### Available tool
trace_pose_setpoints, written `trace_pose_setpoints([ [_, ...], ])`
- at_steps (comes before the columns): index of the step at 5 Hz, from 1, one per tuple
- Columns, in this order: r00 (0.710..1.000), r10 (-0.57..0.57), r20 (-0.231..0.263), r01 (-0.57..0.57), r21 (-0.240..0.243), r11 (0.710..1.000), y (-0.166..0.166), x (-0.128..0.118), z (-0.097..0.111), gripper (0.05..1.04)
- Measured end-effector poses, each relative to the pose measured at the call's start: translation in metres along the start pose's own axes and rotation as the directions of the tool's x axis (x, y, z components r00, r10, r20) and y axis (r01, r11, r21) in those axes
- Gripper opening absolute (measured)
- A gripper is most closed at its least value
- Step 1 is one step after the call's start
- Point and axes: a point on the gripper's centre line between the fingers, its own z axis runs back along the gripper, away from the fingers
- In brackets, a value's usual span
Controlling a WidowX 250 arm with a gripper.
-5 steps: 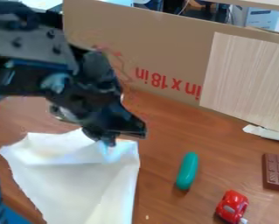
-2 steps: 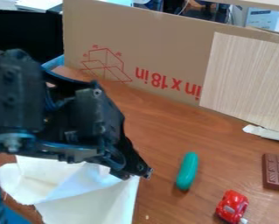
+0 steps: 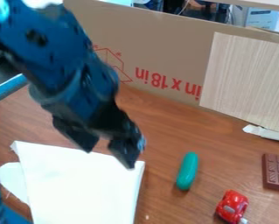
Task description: Unfold the cloth from top to bottom
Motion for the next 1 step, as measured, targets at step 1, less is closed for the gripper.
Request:
trace_pose_setpoints([
  [1, 0.996, 0.024, -0.084, -0.029, -0.064, 0.998, 0.008, 0.0055, -0.0009, 1.001],
])
